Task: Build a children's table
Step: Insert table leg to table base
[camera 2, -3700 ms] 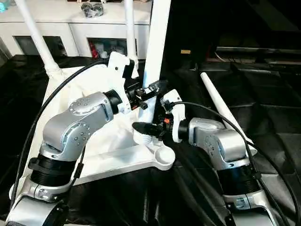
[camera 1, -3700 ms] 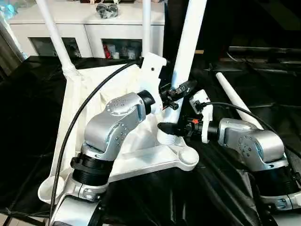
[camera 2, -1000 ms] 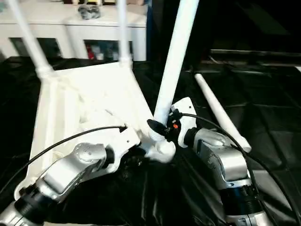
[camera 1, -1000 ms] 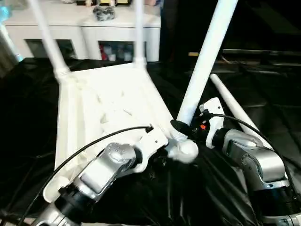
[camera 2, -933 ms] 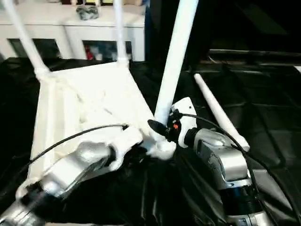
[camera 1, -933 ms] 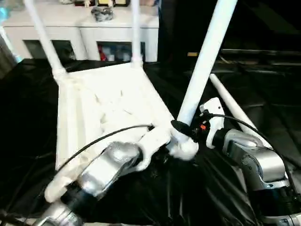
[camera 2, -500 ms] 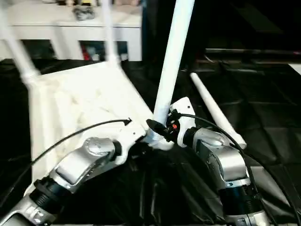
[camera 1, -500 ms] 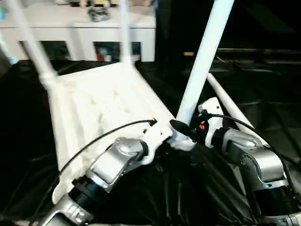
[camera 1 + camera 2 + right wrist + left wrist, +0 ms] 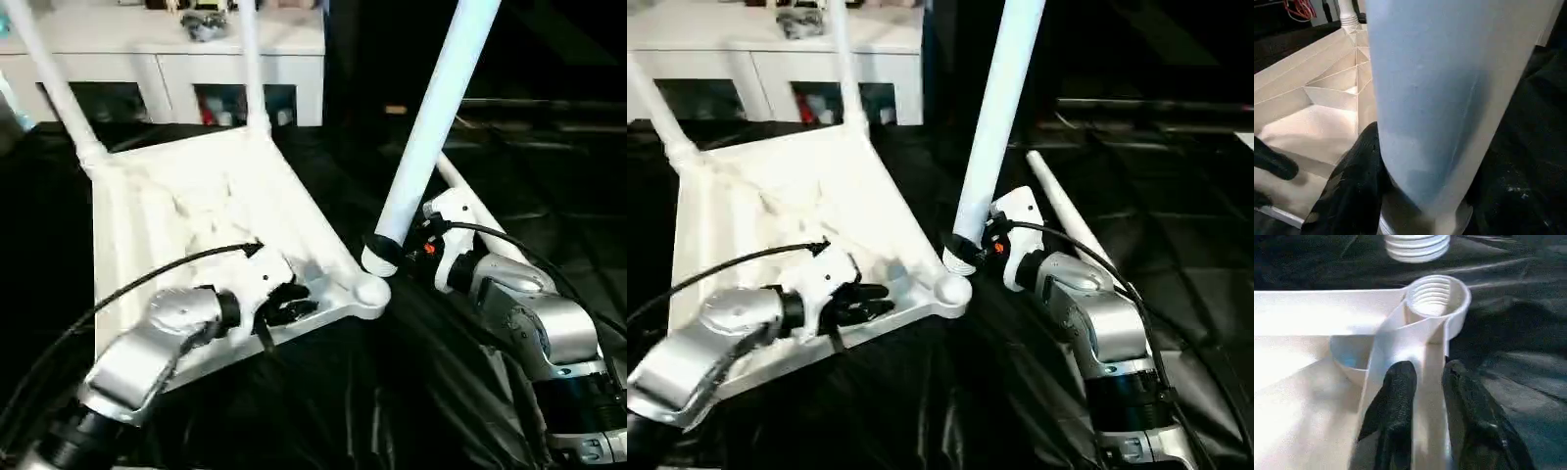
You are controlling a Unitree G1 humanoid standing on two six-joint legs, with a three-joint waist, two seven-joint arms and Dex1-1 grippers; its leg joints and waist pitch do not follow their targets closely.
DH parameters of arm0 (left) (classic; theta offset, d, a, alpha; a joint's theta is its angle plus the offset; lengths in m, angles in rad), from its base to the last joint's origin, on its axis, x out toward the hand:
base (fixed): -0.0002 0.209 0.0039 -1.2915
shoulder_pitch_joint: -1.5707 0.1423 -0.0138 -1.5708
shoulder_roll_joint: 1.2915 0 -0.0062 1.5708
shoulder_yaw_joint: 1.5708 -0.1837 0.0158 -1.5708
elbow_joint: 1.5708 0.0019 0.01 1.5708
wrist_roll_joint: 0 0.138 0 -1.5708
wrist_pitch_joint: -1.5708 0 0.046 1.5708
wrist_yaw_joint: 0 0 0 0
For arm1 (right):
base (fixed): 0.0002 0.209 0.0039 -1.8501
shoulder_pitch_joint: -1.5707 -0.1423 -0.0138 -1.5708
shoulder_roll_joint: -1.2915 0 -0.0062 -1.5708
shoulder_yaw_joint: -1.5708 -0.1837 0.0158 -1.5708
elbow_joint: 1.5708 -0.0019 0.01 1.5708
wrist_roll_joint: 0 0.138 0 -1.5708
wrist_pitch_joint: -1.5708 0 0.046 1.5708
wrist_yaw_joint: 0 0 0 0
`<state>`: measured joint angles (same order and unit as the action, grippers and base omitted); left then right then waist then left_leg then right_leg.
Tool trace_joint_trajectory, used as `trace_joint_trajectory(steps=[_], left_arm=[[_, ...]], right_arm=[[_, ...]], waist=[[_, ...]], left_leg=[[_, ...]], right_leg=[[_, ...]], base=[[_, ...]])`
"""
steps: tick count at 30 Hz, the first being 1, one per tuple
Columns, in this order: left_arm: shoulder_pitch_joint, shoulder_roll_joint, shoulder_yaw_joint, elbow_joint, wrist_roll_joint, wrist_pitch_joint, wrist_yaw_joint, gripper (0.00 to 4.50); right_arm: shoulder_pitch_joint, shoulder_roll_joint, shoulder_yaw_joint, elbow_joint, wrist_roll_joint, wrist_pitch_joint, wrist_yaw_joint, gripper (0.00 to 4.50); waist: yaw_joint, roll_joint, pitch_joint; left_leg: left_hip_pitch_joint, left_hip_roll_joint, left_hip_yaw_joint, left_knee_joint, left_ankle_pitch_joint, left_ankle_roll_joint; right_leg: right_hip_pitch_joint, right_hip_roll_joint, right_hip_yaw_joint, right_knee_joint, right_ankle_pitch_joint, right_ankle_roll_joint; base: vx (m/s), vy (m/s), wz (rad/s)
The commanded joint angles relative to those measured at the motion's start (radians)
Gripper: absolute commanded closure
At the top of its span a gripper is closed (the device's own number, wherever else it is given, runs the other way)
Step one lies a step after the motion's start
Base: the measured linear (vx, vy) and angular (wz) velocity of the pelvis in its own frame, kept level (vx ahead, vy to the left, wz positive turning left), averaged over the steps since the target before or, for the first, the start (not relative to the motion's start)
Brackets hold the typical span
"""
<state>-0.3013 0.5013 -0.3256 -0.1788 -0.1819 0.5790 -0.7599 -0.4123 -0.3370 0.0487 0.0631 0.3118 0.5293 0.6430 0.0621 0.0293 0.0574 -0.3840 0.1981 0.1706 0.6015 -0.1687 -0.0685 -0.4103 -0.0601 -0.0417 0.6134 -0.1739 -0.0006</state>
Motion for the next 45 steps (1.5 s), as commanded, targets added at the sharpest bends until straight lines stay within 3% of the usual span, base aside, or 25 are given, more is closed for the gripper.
trace_joint_trajectory(steps=[1,6,15,18,19,21,25,30,37,45], left_arm=[[-0.011,-0.001,0.008,-0.016,-0.008,0.021,0.0,3.11],[-0.037,-0.032,0.025,0.007,0.008,0.024,0.05,3.11],[-0.013,-0.039,0.058,-0.046,-0.013,-0.004,0.054,3.11],[-0.003,-0.042,0.065,-0.069,-0.024,0.006,0.057,3.11],[0.005,-0.045,0.07,-0.086,-0.032,0.017,0.059,3.11],[0.017,-0.05,0.075,-0.106,-0.034,0.031,0.07,3.11],[0.027,-0.089,0.089,-0.108,-0.026,0.046,0.123,3.11],[0.033,-0.122,0.095,-0.095,-0.012,0.055,0.181,3.11],[0.061,-0.114,0.027,-0.098,-0.018,0.127,0.152,3.11],[0.026,-0.076,-0.057,-0.001,0.074,0.118,0.152,3.11]], right_arm=[[-0.022,-0.004,-0.012,0.005,0.002,-0.015,0.002,2.57],[-0.025,0.005,-0.014,0.006,-0.006,-0.011,-0.019,2.57],[0.001,0.016,-0.032,-0.038,0.011,0.021,-0.05,2.57],[0.009,0.019,-0.031,-0.052,0.012,0.034,-0.061,2.57],[0.016,0.019,-0.03,-0.061,0.012,0.04,-0.066,2.57],[0.023,0.021,-0.028,-0.07,0.011,0.043,-0.072,2.57],[0.021,0.023,-0.023,-0.071,0.008,0.048,-0.076,2.57],[0.009,0.022,-0.015,-0.067,0.006,0.049,-0.068,2.57],[-0.009,0.015,-0.01,-0.044,-0.013,0.022,-0.063,2.57],[-0.009,0.013,0.002,-0.042,-0.027,0.009,-0.065,2.57]], waist=[[0.0,-0.007,-0.064],[-0.001,-0.007,-0.066],[-0.002,-0.009,-0.07],[-0.004,-0.01,-0.065],[-0.005,-0.016,-0.058],[-0.006,-0.013,-0.057],[-0.013,-0.022,-0.045],[-0.015,-0.027,-0.044],[-0.02,-0.027,-0.049],[-0.02,-0.021,-0.051]], left_leg=[[0.021,0.016,-0.003,-0.07,-0.262,-0.017],[0.02,0.013,-0.004,-0.067,-0.26,-0.018],[0.014,0.014,-0.003,-0.065,-0.211,-0.007],[0.013,0.014,-0.002,-0.067,-0.203,-0.001],[0.012,0.015,-0.001,-0.069,-0.209,0.001],[0.014,0.016,-0.002,-0.07,-0.219,0.0],[0.015,0.016,-0.001,-0.074,-0.255,-0.004],[0.015,0.015,-0.003,-0.074,-0.27,-0.008],[0.013,0.016,-0.003,-0.073,-0.251,-0.004],[0.015,0.015,-0.004,-0.074,-0.259,-0.008]], right_leg=[[0.041,-0.055,0.034,-0.083,-0.358,-0.144],[0.04,-0.054,0.032,-0.088,-0.397,-0.124],[0.046,-0.052,0.033,-0.076,-0.286,-0.152],[0.045,-0.051,0.034,-0.075,-0.267,-0.159],[0.042,-0.051,0.035,-0.077,-0.277,-0.157],[0.041,-0.051,0.035,-0.078,-0.296,-0.153],[0.036,-0.049,0.036,-0.087,-0.342,-0.137],[0.036,-0.05,0.035,-0.092,-0.387,-0.114],[0.037,-0.051,0.035,-0.089,-0.361,-0.12],[0.038,-0.05,0.035,-0.088,-0.34,-0.126]], base=[[0.0,0.0,0.0],[0.0,0.0,0.0],[0.0,0.0,0.0],[0.0,0.0,0.0],[0.0,0.0,0.0],[0.0,0.0,0.0],[0.0,0.0,0.0],[0.0,0.0,0.0],[0.0,0.0,0.0],[0.0,0.0,0.0]])
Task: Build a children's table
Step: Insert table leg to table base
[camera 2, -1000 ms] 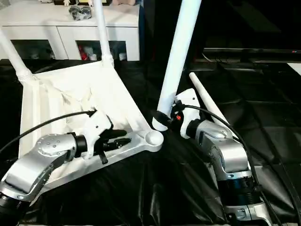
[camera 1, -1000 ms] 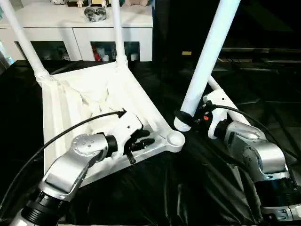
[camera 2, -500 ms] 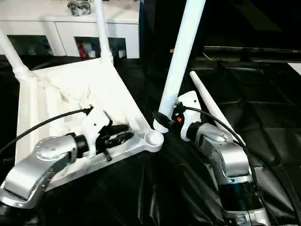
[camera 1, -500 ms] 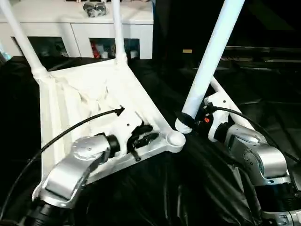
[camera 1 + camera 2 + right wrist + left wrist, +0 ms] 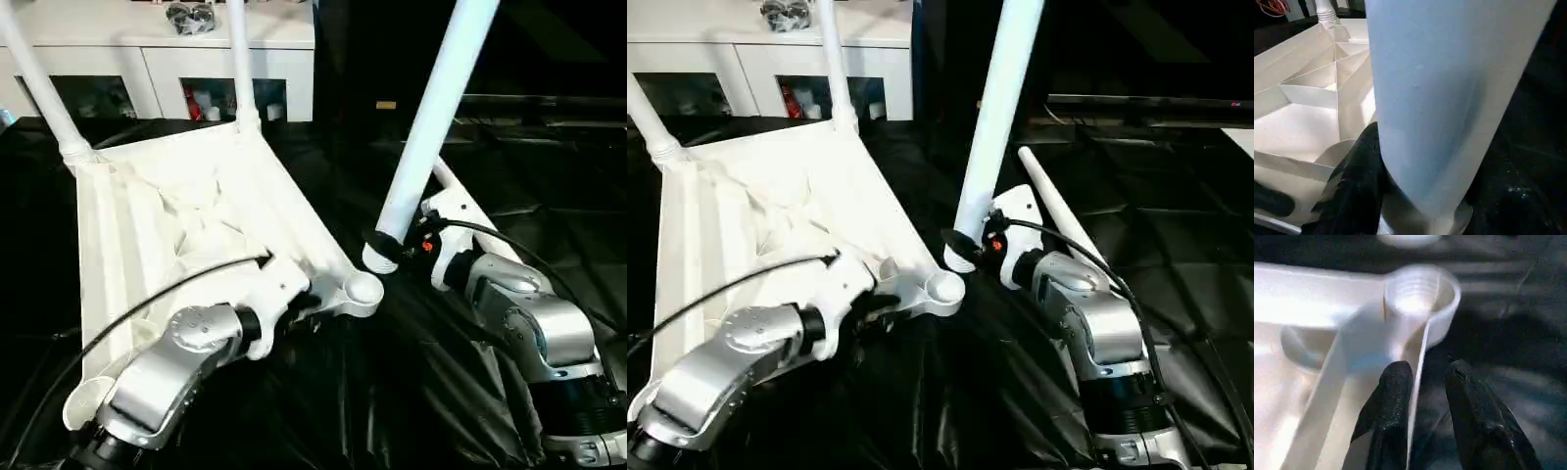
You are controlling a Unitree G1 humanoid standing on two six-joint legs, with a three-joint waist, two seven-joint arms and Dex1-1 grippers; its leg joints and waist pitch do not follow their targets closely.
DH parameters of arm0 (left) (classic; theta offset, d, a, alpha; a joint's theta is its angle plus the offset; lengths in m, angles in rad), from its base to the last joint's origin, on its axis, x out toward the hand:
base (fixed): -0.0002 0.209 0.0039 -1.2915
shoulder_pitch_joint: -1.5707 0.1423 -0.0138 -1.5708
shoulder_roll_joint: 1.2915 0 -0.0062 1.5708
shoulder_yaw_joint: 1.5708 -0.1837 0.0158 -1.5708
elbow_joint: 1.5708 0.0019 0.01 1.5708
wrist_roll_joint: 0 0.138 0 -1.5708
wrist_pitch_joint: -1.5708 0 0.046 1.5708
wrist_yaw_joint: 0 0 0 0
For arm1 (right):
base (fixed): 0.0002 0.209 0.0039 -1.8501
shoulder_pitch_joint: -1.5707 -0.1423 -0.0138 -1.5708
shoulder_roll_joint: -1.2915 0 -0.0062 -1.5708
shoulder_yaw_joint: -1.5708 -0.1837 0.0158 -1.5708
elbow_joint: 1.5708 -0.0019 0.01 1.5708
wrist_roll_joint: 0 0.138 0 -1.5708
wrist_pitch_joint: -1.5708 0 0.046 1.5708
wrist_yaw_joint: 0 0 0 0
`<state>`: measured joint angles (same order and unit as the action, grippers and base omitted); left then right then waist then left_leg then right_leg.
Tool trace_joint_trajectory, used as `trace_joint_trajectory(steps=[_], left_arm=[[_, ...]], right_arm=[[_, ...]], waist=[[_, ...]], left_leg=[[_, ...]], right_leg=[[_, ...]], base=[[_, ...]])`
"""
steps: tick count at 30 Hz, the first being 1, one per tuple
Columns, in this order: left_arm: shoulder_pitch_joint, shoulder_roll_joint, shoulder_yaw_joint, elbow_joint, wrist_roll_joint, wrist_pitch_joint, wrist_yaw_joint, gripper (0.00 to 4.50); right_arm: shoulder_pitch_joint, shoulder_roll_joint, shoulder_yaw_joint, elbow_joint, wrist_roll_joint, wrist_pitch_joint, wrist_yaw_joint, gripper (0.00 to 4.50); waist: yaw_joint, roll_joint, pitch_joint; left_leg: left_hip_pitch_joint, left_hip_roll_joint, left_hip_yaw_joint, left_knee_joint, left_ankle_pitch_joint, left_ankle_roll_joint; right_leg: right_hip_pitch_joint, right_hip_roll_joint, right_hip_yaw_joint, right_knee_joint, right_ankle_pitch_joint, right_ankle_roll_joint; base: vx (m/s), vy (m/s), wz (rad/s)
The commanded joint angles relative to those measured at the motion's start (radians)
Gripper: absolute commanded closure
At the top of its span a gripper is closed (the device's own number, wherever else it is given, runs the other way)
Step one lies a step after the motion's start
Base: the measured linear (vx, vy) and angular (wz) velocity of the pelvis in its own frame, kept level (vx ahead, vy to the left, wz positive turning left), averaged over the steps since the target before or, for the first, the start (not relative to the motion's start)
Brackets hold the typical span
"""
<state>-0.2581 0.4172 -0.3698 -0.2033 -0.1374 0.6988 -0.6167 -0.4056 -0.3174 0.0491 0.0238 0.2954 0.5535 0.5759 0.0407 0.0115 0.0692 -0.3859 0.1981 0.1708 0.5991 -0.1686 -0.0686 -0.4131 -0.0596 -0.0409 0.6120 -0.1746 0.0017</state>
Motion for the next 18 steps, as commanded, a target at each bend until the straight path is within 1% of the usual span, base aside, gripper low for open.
trace_joint_trajectory(steps=[1,2,3,4,5,6,7,10,12,13,14,15,16,18], left_arm=[[-0.018,0.008,-0.013,0.028,0.032,-0.002,0.01,3.11],[-0.031,0.011,-0.016,0.056,0.053,-0.009,0.025,3.11],[-0.036,0.011,-0.014,0.065,0.057,-0.012,0.027,3.11],[-0.038,0.011,-0.013,0.068,0.053,-0.009,0.026,3.11],[-0.041,0.015,-0.012,0.071,0.048,-0.008,0.021,3.11],[-0.044,0.02,-0.013,0.073,0.045,-0.009,0.015,3.27],[-0.043,0.021,-0.011,0.073,0.039,-0.006,0.009,3.38],[-0.04,0.028,-0.008,0.067,0.028,-0.003,-0.012,3.5],[-0.037,0.028,-0.003,0.066,0.023,-0.004,-0.028,3.74],[-0.036,0.028,0.001,0.064,0.02,-0.005,-0.032,3.9],[-0.035,0.027,0.001,0.064,0.02,-0.005,-0.032,3.9],[-0.033,0.027,0.008,0.062,0.012,-0.02,-0.045,3.96],[-0.033,0.027,0.008,0.062,0.011,-0.023,-0.047,4.05],[-0.03,0.031,0.013,0.061,0.001,-0.042,-0.062,4.32]], right_arm=[[-0.015,-0.006,0.002,-0.003,-0.01,-0.015,0.002,2.57],[-0.014,-0.006,0.003,-0.003,-0.009,-0.017,0.002,2.57],[-0.014,-0.005,0.003,-0.004,-0.009,-0.018,0.003,2.57],[-0.013,-0.005,0.004,-0.005,-0.009,-0.019,0.003,2.57],[-0.012,-0.004,0.004,-0.006,-0.008,-0.018,0.005,2.57],[-0.011,-0.004,0.004,-0.008,-0.007,-0.018,0.007,2.57],[-0.009,-0.004,0.004,-0.007,-0.006,-0.018,0.007,2.57],[-0.004,-0.001,-0.003,0.0,0.009,-0.006,0.016,2.57],[-0.003,0.004,-0.008,0.007,0.017,0.001,0.02,2.57],[-0.005,0.006,-0.011,0.011,0.019,0.003,0.021,2.57],[-0.005,0.007,-0.011,0.011,0.02,0.003,0.021,2.57],[-0.009,0.017,-0.017,0.023,0.03,-0.002,0.029,2.57],[-0.009,0.019,-0.018,0.025,0.033,-0.003,0.032,2.57],[-0.016,0.032,-0.016,0.042,0.051,-0.027,0.063,2.57]], waist=[[0.002,0.001,-0.063],[0.002,0.0,-0.064],[0.004,0.005,-0.066],[0.004,0.003,-0.066],[0.004,0.004,-0.066],[0.004,0.006,-0.065],[0.003,0.005,-0.066],[0.003,0.005,-0.066],[0.003,0.005,-0.067],[0.004,0.005,-0.068],[0.004,0.006,-0.069],[0.005,0.008,-0.072],[0.005,0.008,-0.072],[0.006,0.008,-0.075]], left_leg=[[0.017,0.014,-0.004,-0.071,-0.259,-0.011],[0.016,0.014,-0.004,-0.071,-0.254,-0.012],[0.017,0.015,-0.006,-0.071,-0.249,-0.013],[0.017,0.016,-0.006,-0.072,-0.252,-0.015],[0.017,0.016,-0.006,-0.071,-0.252,-0.016],[0.018,0.016,-0.006,-0.072,-0.263,-0.017],[0.017,0.015,-0.006,-0.072,-0.269,-0.017],[0.019,0.015,-0.006,-0.071,-0.279,-0.016],[0.018,0.016,-0.007,-0.071,-0.28,-0.015],[0.019,0.016,-0.006,-0.071,-0.275,-0.015],[0.019,0.016,-0.006,-0.07,-0.272,-0.015],[0.019,0.017,-0.006,-0.07,-0.263,-0.015],[0.019,0.017,-0.006,-0.07,-0.263,-0.015],[0.016,0.016,-0.006,-0.069,-0.257,-0.012]], right_leg=[[0.041,-0.05,0.035,-0.088,-0.337,-0.13],[0.043,-0.05,0.035,-0.086,-0.329,-0.132],[0.044,-0.052,0.035,-0.084,-0.318,-0.136],[0.044,-0.052,0.035,-0.084,-0.311,-0.143],[0.044,-0.052,0.034,-0.083,-0.305,-0.148],[0.044,-0.052,0.034,-0.084,-0.31,-0.152],[0.045,-0.053,0.034,-0.084,-0.316,-0.153],[0.043,-0.054,0.034,-0.087,-0.345,-0.15],[0.044,-0.054,0.033,-0.087,-0.349,-0.149],[0.043,-0.054,0.033,-0.086,-0.342,-0.151],[0.043,-0.054,0.034,-0.085,-0.336,-0.153],[0.044,-0.053,0.033,-0.082,-0.313,-0.162],[0.044,-0.053,0.033,-0.082,-0.313,-0.162],[0.048,-0.055,0.033,-0.08,-0.288,-0.174]], base=[[0.0,0.0,0.0],[0.0,0.0,0.0],[0.0,0.0,0.0],[0.0,0.0,0.0],[0.0,0.0,0.0],[0.0,0.0,0.0],[0.0,0.0,0.0],[0.0,0.0,0.0],[0.0,0.0,0.0],[0.0,0.0,0.0],[0.0,0.0,0.0],[0.0,0.0,0.0],[0.0,0.0,0.0],[0.0,0.0,0.0]])
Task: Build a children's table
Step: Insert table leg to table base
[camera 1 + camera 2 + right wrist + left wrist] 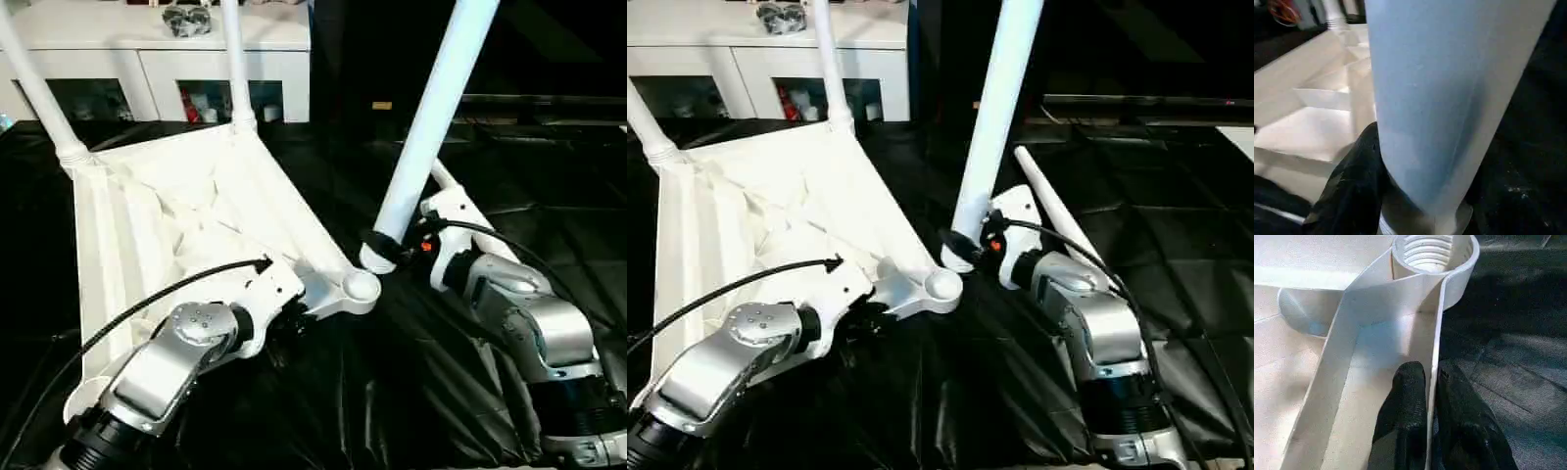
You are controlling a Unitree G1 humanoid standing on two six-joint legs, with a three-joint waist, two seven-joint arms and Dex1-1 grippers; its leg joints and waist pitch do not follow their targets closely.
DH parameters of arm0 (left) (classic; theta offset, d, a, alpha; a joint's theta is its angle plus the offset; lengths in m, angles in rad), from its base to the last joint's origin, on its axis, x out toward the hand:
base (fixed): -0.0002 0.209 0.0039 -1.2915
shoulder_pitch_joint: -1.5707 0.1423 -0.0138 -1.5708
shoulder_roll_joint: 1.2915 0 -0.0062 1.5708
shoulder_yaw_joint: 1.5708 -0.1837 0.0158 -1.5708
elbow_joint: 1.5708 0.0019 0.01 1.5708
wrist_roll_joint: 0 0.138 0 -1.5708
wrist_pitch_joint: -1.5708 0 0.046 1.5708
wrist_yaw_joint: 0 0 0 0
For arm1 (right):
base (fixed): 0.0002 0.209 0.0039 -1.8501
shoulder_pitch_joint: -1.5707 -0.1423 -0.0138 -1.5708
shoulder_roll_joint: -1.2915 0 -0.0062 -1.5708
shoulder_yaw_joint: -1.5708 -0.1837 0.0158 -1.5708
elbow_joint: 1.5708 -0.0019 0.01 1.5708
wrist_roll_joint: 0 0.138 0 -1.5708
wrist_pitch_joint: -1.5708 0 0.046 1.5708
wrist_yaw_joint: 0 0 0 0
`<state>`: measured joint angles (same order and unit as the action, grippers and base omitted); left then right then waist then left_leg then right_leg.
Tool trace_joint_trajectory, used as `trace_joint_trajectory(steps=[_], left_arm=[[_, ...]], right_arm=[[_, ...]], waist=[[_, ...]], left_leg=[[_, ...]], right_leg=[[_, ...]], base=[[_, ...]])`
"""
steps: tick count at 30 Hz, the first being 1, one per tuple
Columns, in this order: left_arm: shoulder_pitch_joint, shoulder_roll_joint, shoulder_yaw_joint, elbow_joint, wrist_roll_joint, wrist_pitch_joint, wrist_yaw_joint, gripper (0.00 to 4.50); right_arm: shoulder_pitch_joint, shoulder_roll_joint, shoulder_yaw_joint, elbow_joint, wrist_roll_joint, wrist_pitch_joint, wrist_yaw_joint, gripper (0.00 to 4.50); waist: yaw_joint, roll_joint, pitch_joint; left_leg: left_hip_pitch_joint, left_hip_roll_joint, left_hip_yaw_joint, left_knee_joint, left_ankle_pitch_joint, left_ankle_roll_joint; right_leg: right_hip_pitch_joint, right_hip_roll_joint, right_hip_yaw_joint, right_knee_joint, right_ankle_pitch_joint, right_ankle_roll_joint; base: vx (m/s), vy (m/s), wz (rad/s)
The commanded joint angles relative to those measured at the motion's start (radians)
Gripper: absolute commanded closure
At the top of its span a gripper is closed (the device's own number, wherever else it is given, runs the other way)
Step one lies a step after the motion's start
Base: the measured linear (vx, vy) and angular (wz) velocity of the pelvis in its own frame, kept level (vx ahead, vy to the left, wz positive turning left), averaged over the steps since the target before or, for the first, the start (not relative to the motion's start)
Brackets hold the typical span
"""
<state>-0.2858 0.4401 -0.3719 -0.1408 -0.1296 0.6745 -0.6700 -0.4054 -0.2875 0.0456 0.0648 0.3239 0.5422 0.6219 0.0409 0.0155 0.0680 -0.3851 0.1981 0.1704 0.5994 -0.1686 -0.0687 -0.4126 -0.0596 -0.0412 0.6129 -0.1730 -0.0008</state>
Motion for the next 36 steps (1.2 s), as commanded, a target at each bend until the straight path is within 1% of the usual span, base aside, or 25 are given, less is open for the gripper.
trace_joint_trajectory(steps=[1,2,3,4,5,6,8,9,10,11,13,14,15,16,17,18,20,22,24,25,27,29,33,36], left_arm=[[0.001,0.011,0.015,0.003,-0.012,-0.044,-0.022,4.32],[0.002,0.013,0.014,0.005,-0.012,-0.053,-0.027,4.34],[0.003,0.016,0.013,0.009,-0.013,-0.074,-0.037,4.34],[0.004,0.017,0.013,0.013,-0.014,-0.087,-0.044,4.45],[0.005,0.019,0.012,0.015,-0.013,-0.09,-0.047,4.45],[0.005,0.024,0.009,0.017,-0.011,-0.102,-0.058,4.5],[0.004,0.029,0.006,0.022,-0.011,-0.107,-0.073,4.5],[0.003,0.033,0.003,0.024,-0.009,-0.114,-0.08,4.5],[0.003,0.035,0.002,0.025,-0.008,-0.117,-0.084,4.5],[0.001,0.042,-0.002,0.027,-0.007,-0.125,-0.096,4.5],[0.0,0.046,-0.004,0.028,-0.006,-0.129,-0.103,4.5],[-0.003,0.052,-0.007,0.032,-0.004,-0.136,-0.113,4.5],[-0.006,0.055,-0.008,0.04,0.0,-0.145,-0.121,4.5],[-0.006,0.055,-0.008,0.04,0.0,-0.147,-0.121,4.5],[-0.008,0.057,-0.008,0.047,0.003,-0.158,-0.128,4.5],[-0.008,0.057,-0.008,0.048,0.003,-0.159,-0.129,4.5],[-0.011,0.059,-0.009,0.052,0.004,-0.165,-0.135,4.5],[-0.016,0.064,-0.01,0.058,0.007,-0.178,-0.152,4.5],[-0.017,0.067,-0.01,0.06,0.007,-0.183,-0.159,4.5],[-0.019,0.073,-0.009,0.062,0.006,-0.192,-0.171,4.5],[-0.019,0.08,-0.008,0.066,0.004,-0.206,-0.186,4.5],[-0.018,0.088,-0.01,0.068,0.001,-0.229,-0.209,4.5],[-0.019,0.091,-0.011,0.068,-0.004,-0.243,-0.229,4.5],[-0.02,0.093,-0.011,0.073,-0.003,-0.251,-0.243,4.5]], right_arm=[[-0.019,0.006,0.002,0.02,0.015,-0.054,0.04,2.57],[-0.021,0.006,0.013,0.03,0.003,-0.076,0.045,2.57],[-0.017,0.011,0.027,0.052,-0.017,-0.158,0.066,2.57],[-0.012,0.008,0.047,0.072,-0.045,-0.237,0.086,2.57],[-0.009,0.004,0.061,0.086,-0.065,-0.282,0.095,2.57],[-0.011,-0.002,0.07,0.101,-0.061,-0.263,0.116,2.57],[-0.02,-0.005,0.064,0.126,-0.022,-0.194,0.162,2.57],[-0.023,-0.005,0.059,0.134,-0.006,-0.172,0.179,2.57],[-0.025,-0.004,0.057,0.139,-0.002,-0.169,0.184,2.57],[-0.028,-0.002,0.052,0.149,0.014,-0.154,0.206,2.57],[-0.03,-0.003,0.05,0.153,0.025,-0.139,0.222,2.57],[-0.03,-0.007,0.052,0.154,0.038,-0.117,0.243,2.57],[-0.028,-0.023,0.068,0.153,0.031,-0.116,0.266,2.57],[-0.028,-0.024,0.069,0.154,0.031,-0.117,0.268,2.57],[-0.027,-0.034,0.082,0.166,0.022,-0.136,0.285,2.57],[-0.027,-0.035,0.083,0.167,0.021,-0.137,0.286,2.57],[-0.029,-0.039,0.087,0.181,0.013,-0.153,0.293,2.57],[-0.039,-0.047,0.094,0.213,-0.012,-0.164,0.297,2.57],[-0.044,-0.05,0.096,0.221,-0.02,-0.161,0.296,2.57],[-0.049,-0.06,0.095,0.226,-0.025,-0.154,0.301,2.57],[-0.054,-0.07,0.091,0.227,-0.023,-0.147,0.308,2.57],[-0.058,-0.077,0.09,0.237,-0.023,-0.149,0.314,2.57],[-0.06,-0.069,0.095,0.262,-0.023,-0.156,0.32,2.57],[-0.055,-0.048,0.098,0.288,-0.033,-0.168,0.322,2.57]], waist=[[0.006,0.003,-0.075],[0.007,0.001,-0.076],[0.007,0.002,-0.077],[0.006,0.0,-0.079],[0.005,0.001,-0.077],[0.003,0.0,-0.078],[0.003,-0.002,-0.079],[0.004,0.0,-0.079],[0.005,0.001,-0.079],[0.005,-0.004,-0.08],[0.005,-0.003,-0.077],[0.005,-0.005,-0.077],[0.004,-0.01,-0.076],[0.006,-0.007,-0.076],[0.007,-0.008,-0.076],[0.008,-0.008,-0.075],[0.009,-0.009,-0.075],[0.009,-0.014,-0.075],[0.009,-0.013,-0.076],[0.009,-0.018,-0.076],[0.012,-0.014,-0.076],[0.014,-0.016,-0.078],[0.017,-0.012,-0.079],[0.015,-0.013,-0.078]], left_leg=[[0.015,0.017,-0.005,-0.068,-0.245,-0.011],[0.016,0.017,-0.004,-0.067,-0.243,-0.008],[0.013,0.018,-0.005,-0.067,-0.242,-0.006],[0.01,0.019,-0.005,-0.066,-0.231,-0.007],[0.011,0.018,-0.004,-0.066,-0.231,-0.007],[0.012,0.018,-0.004,-0.065,-0.223,-0.002],[0.012,0.016,-0.002,-0.064,-0.205,0.011],[0.012,0.017,-0.003,-0.064,-0.199,0.018],[0.012,0.018,-0.003,-0.064,-0.195,0.021],[0.012,0.018,-0.002,-0.063,-0.194,0.025],[0.013,0.018,-0.002,-0.064,-0.2,0.024],[0.015,0.019,-0.002,-0.064,-0.203,0.024],[0.014,0.019,-0.001,-0.064,-0.206,0.024],[0.016,0.02,-0.001,-0.064,-0.208,0.021],[0.016,0.02,-0.001,-0.064,-0.209,0.021],[0.017,0.02,0.0,-0.064,-0.213,0.019],[0.016,0.02,0.0,-0.064,-0.213,0.016],[0.015,0.02,-0.001,-0.064,-0.219,0.013],[0.015,0.018,-0.001,-0.063,-0.212,0.012],[0.014,0.018,0.0,-0.063,-0.212,0.013],[0.017,0.02,0.0,-0.063,-0.213,0.015],[0.017,0.02,-0.001,-0.063,-0.212,0.014],[0.017,0.021,-0.001,-0.065,-0.213,0.012],[0.017,0.02,-0.002,-0.066,-0.236,0.004]], right_leg=[[0.048,-0.054,0.034,-0.079,-0.271,-0.176],[0.048,-0.055,0.034,-0.079,-0.267,-0.178],[0.048,-0.058,0.033,-0.078,-0.269,-0.177],[0.05,-0.06,0.032,-0.075,-0.258,-0.177],[0.049,-0.058,0.033,-0.076,-0.256,-0.177],[0.05,-0.056,0.033,-0.074,-0.24,-0.183],[0.053,-0.054,0.034,-0.071,-0.209,-0.196],[0.055,-0.055,0.034,-0.069,-0.198,-0.204],[0.055,-0.055,0.034,-0.069,-0.191,-0.21],[0.057,-0.056,0.034,-0.068,-0.194,-0.211],[0.055,-0.055,0.034,-0.07,-0.208,-0.208],[0.054,-0.056,0.034,-0.071,-0.229,-0.204],[0.054,-0.056,0.034,-0.072,-0.24,-0.201],[0.052,-0.057,0.034,-0.073,-0.254,-0.197],[0.051,-0.057,0.034,-0.074,-0.259,-0.195],[0.049,-0.057,0.035,-0.075,-0.271,-0.192],[0.049,-0.059,0.035,-0.075,-0.281,-0.189],[0.049,-0.059,0.034,-0.077,-0.3,-0.18],[0.048,-0.058,0.034,-0.076,-0.303,-0.178],[0.049,-0.058,0.034,-0.077,-0.306,-0.177],[0.047,-0.059,0.035,-0.077,-0.307,-0.175],[0.048,-0.058,0.034,-0.076,-0.3,-0.174],[0.047,-0.057,0.034,-0.072,-0.268,-0.185],[0.048,-0.058,0.033,-0.074,-0.294,-0.184]], base=[[0.0,0.0,0.0],[0.0,0.0,0.0],[0.0,0.0,0.0],[0.0,0.0,0.0],[0.0,0.0,0.0],[0.0,0.0,0.0],[0.0,0.0,0.0],[0.0,0.0,0.0],[0.0,0.0,0.0],[0.0,0.0,0.0],[0.0,0.0,0.0],[0.0,0.0,0.0],[0.0,0.0,0.0],[0.0,0.0,0.0],[0.0,0.0,0.0],[0.0,0.0,0.0],[0.0,0.0,0.0],[0.0,0.0,0.0],[0.0,0.0,0.0],[0.0,0.0,0.0],[0.0,0.0,0.0],[0.0,0.0,0.0],[0.0,0.0,0.0],[0.0,0.0,0.0]])
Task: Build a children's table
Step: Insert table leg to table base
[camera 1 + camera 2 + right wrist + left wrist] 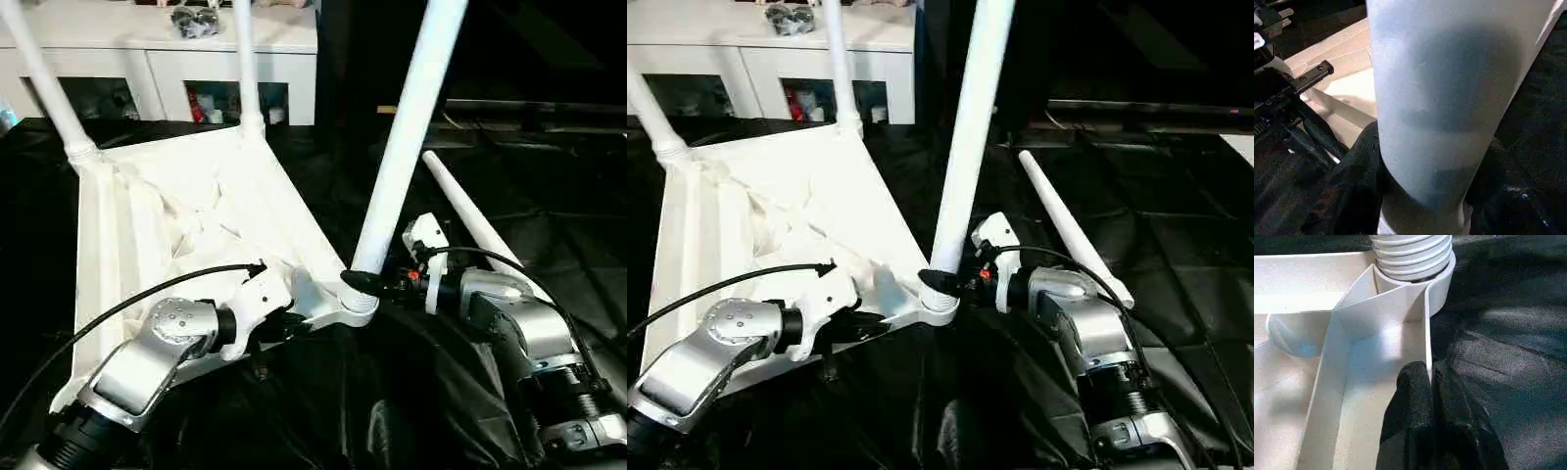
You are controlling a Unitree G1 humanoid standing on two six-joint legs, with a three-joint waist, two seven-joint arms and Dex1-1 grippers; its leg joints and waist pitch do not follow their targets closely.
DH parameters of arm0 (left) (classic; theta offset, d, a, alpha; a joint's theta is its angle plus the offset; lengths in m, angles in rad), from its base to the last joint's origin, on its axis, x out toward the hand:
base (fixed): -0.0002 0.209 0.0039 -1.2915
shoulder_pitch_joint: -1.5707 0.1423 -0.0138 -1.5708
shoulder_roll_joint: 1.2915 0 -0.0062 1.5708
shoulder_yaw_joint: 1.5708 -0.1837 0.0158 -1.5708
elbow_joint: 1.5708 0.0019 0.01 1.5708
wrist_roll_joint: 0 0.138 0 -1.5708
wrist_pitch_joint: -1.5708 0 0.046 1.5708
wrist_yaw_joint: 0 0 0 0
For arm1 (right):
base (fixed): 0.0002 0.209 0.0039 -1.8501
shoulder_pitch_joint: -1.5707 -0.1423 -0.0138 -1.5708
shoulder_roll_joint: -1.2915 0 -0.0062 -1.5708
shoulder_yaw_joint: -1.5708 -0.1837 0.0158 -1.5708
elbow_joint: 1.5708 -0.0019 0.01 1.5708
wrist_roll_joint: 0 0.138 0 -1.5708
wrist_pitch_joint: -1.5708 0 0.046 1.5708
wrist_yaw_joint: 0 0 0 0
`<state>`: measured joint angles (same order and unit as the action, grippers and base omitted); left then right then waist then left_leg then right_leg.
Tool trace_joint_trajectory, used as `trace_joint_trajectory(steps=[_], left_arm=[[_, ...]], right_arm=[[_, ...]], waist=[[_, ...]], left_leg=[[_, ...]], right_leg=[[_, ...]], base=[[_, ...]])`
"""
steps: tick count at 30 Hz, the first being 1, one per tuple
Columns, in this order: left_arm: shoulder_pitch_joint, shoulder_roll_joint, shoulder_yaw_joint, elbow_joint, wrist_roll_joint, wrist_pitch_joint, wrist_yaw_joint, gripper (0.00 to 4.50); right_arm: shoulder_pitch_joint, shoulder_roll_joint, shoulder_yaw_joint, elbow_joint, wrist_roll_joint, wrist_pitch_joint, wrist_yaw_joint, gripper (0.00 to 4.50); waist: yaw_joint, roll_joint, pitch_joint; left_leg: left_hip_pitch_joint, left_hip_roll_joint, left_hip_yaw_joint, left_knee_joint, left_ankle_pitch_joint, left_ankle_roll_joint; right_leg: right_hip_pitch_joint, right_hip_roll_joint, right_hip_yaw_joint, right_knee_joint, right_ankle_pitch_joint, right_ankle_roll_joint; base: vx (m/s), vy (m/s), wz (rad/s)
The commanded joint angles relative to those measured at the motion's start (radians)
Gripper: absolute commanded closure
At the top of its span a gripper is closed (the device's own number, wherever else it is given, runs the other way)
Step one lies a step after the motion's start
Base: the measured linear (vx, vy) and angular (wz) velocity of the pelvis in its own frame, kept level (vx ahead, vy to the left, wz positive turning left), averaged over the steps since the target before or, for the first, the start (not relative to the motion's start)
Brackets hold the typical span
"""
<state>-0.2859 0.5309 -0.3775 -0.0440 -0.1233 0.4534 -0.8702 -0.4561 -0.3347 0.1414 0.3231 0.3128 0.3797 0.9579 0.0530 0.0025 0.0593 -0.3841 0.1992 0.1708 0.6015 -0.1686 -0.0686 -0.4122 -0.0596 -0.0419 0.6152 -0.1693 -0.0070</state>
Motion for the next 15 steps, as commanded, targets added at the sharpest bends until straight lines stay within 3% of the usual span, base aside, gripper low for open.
trace_joint_trajectory(steps=[1,7,15], left_arm=[[-0.021,0.003,-0.005,-0.023,-0.008,-0.032,-0.044,4.5],[-0.021,0.004,0.0,-0.017,-0.009,-0.04,-0.052,4.5],[-0.025,0.004,0.013,-0.008,-0.007,-0.034,-0.043,4.5]], right_arm=[[-0.001,0.0,0.003,0.028,-0.022,-0.007,-0.013,2.57],[0.03,-0.002,-0.008,0.017,-0.007,-0.027,0.0,2.57],[0.104,0.014,-0.072,0.031,0.038,-0.098,0.017,2.57]], waist=[[0.003,-0.001,-0.07],[0.005,0.003,-0.069],[0.009,0.008,-0.071]], left_leg=[[0.016,0.018,-0.003,-0.067,-0.237,0.002],[0.021,0.02,-0.003,-0.069,-0.263,-0.003],[0.02,0.021,-0.004,-0.07,-0.254,0.003]], right_leg=[[0.048,-0.058,0.034,-0.077,-0.3,-0.176],[0.044,-0.059,0.034,-0.082,-0.325,-0.169],[0.046,-0.057,0.033,-0.077,-0.266,-0.192]], base=[[0.0,0.0,0.0],[0.0,0.0,0.0],[0.0,0.0,0.0]])
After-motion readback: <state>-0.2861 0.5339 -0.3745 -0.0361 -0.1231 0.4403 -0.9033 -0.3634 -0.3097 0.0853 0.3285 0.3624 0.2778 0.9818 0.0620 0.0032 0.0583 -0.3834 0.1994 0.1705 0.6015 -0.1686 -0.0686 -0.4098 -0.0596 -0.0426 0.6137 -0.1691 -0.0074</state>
